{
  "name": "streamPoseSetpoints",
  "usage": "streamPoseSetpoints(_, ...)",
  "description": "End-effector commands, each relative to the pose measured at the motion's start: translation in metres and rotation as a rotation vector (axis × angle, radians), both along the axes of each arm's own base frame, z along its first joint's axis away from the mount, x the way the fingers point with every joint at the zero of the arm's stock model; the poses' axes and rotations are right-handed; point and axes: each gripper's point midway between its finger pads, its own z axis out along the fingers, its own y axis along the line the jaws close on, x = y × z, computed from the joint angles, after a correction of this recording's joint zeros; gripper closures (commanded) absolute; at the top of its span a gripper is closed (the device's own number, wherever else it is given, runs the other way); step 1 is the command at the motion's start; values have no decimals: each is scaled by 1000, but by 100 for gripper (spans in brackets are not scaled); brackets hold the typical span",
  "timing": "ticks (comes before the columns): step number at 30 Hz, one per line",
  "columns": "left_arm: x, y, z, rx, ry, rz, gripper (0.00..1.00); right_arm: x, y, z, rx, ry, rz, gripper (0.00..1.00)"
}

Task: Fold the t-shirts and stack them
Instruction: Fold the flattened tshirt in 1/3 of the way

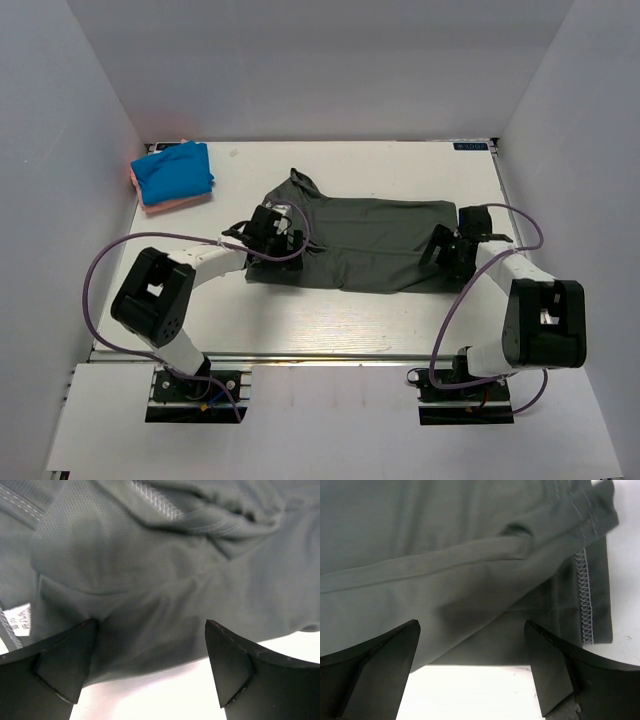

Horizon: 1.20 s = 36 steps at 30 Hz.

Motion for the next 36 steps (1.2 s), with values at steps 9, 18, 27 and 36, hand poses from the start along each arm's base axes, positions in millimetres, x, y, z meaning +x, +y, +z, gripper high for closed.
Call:
streamPoseSetpoints(9, -63, 63, -24, 107, 73, 183, 0, -69, -25, -62, -22, 221, -178, 11)
streamPoseSetpoints(18, -68, 59, 21, 16, -35, 174, 0, -103, -2, -36, 88, 111, -157, 15)
streamPoseSetpoints(27, -29, 16, 87, -134, -206, 38, 0, -66, -1, 38, 79, -154, -56, 10)
streamPoseSetpoints(36, -24, -24, 59, -198, -55, -109, 0, -47, -6, 66, 48, -246, -40, 10)
